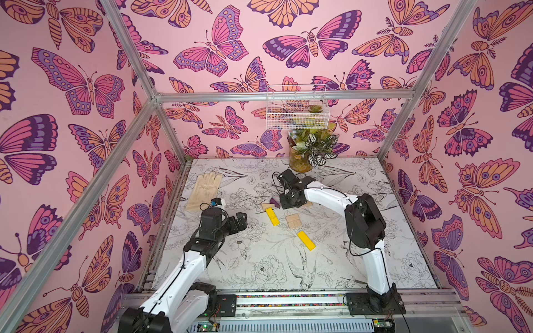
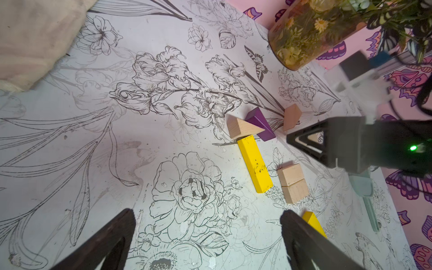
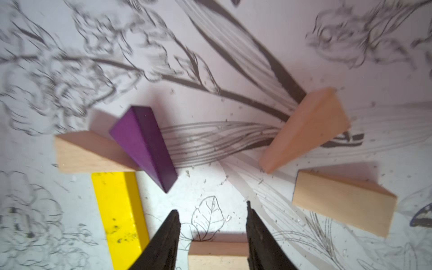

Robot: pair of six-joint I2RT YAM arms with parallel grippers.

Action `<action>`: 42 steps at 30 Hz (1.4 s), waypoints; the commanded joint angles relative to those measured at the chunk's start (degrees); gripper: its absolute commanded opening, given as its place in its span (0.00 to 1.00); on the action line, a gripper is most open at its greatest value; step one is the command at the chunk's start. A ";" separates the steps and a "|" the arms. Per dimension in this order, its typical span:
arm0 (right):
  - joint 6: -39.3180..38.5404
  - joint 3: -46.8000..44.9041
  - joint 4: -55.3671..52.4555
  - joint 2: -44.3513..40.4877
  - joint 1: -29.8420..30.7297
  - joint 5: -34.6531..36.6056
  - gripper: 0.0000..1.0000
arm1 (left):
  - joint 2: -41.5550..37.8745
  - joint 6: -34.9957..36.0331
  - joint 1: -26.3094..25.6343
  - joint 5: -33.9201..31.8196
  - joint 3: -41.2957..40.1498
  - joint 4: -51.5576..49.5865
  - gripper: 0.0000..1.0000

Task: Assemble a small pinwheel with building blocks
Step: Adjust the building block at the center of the board, then move the building block to the center of the board.

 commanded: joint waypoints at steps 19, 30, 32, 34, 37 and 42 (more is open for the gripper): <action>-2.97 0.57 -1.82 3.74 6.49 -5.48 0.60 | 10.45 -3.36 -3.07 -9.68 13.59 -15.94 1.00; -4.35 -0.13 -1.78 6.85 9.11 -6.12 0.46 | 11.40 -3.13 -2.59 -8.40 13.41 -16.19 1.00; -4.61 -1.49 -1.43 5.89 9.77 -5.92 0.37 | 11.67 -2.35 -2.54 -8.44 13.56 -16.21 1.00; -4.73 -3.99 -0.62 4.17 10.56 -6.28 0.32 | 12.12 -1.77 -2.57 -8.49 13.99 -16.32 1.00; -4.77 -10.00 0.89 -0.29 12.21 -6.68 0.29 | 13.61 0.55 -2.45 -8.42 15.11 -16.32 1.00; -2.83 -24.53 5.40 -11.98 15.33 -7.91 0.26 | 20.15 7.26 -2.47 -7.58 19.40 -16.54 1.00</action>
